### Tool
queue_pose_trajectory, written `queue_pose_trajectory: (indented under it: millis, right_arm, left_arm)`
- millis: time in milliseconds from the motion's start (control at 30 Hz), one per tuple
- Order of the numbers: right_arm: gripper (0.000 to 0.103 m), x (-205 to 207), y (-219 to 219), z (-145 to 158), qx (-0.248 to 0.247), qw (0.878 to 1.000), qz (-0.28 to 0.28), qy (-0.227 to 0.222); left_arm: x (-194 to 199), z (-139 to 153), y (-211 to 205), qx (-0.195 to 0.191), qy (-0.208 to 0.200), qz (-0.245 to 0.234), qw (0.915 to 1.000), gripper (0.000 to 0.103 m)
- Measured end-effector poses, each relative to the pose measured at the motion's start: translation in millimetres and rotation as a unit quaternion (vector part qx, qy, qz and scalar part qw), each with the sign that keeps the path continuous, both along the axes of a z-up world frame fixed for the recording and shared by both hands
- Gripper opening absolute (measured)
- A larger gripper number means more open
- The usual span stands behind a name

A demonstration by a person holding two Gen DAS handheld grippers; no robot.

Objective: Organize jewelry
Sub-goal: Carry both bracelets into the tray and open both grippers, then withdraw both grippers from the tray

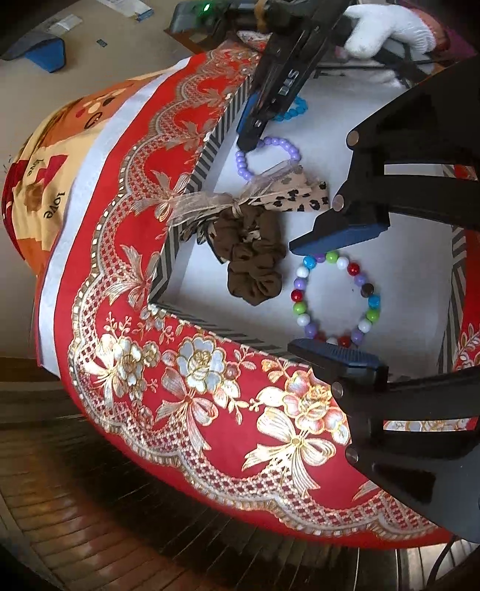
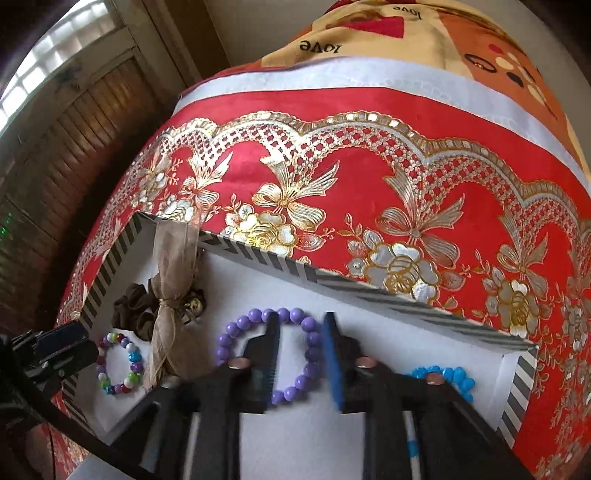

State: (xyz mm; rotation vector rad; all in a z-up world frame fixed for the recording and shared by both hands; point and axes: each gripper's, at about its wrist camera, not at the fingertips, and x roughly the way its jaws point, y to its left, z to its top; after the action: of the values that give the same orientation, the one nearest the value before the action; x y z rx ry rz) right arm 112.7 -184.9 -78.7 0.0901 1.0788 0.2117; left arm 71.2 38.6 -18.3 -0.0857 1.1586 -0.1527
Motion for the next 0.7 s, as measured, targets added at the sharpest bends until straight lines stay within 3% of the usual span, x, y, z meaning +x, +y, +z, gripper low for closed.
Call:
queue_pose_trajectory:
  millis: [233,567,700]
  right_arm:
    - [0.025,-30,-3,21,0.014,1.0,-0.003,-0.01]
    - [0.04,-93,-3,58,0.019,0.999,-0.013,-0.027]
    - [0.041,-124,-3,73,0.019,0.999,-0.016,-0.041]
  left_arm:
    - [-10,6,-2,0.013,-0.008,-0.001,0.9999,0.047]
    - [-42,26,-7,0.025,-0.032,-0.012,0.9991,0.047]
    - [-63,34,-10,0.029,-0.043,-0.017,0.9985,0.047]
